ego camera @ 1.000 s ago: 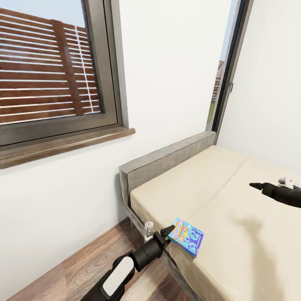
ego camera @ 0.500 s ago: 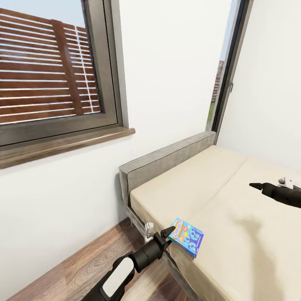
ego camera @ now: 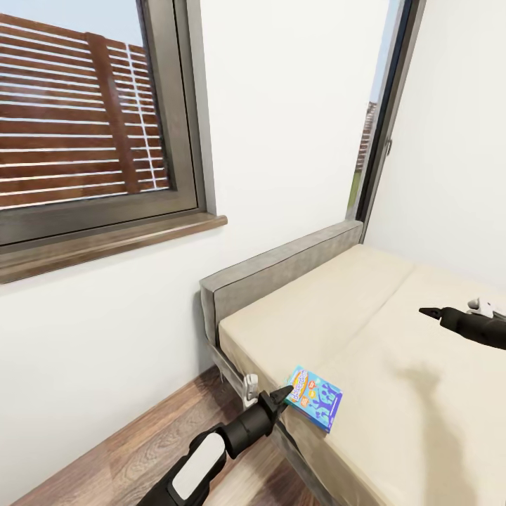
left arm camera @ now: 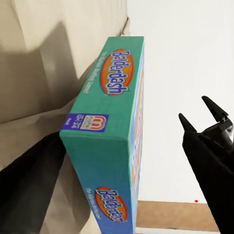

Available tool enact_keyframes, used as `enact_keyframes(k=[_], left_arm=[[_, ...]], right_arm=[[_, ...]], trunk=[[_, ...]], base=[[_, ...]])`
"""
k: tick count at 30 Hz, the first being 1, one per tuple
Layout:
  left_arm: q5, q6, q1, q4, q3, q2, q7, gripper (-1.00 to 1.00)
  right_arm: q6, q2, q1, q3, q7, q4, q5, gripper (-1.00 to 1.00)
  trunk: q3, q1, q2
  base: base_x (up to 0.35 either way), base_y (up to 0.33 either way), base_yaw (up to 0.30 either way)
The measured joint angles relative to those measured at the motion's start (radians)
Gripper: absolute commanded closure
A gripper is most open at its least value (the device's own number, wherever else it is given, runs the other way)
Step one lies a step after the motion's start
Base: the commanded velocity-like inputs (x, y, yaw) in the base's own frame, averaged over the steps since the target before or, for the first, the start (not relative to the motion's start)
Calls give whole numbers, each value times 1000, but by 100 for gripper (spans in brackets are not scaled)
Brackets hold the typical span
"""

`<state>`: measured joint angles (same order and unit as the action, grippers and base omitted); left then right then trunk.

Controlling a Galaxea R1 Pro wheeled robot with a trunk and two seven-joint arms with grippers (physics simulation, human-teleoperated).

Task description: Put all the toys in the child's room - the three board games (two on the bed and one on the table), the two jigsaw puzzles on the table, and the tennis ball on the table - inside the toy box on the table in the child's room.

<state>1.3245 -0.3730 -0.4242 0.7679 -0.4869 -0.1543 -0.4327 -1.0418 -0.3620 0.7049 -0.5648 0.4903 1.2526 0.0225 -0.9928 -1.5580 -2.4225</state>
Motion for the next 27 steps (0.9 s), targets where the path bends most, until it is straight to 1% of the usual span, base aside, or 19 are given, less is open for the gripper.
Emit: enact_keyframes(k=[7,8,12,27], left_arm=[[6,-2,2,39,-2,2,0,100],[2,0,2,42,-3,2,1,100],[1,0,3,51,-5,4,1,100],[-2,1,3,57,-6,5,-2,100]], right_arm=[[0,0,0,0,0,4,0,-100],[0,0,0,0,0,5,0,-100],[0,0,0,0,1,6,0,-100],[0,0,0,0,1,7,0,-100]], trunk=[[0,0,0],[0,0,0],[0,0,0],[0,0,0]], base=[[0,0,0],[0,0,0],[0,0,0],[0,0,0]])
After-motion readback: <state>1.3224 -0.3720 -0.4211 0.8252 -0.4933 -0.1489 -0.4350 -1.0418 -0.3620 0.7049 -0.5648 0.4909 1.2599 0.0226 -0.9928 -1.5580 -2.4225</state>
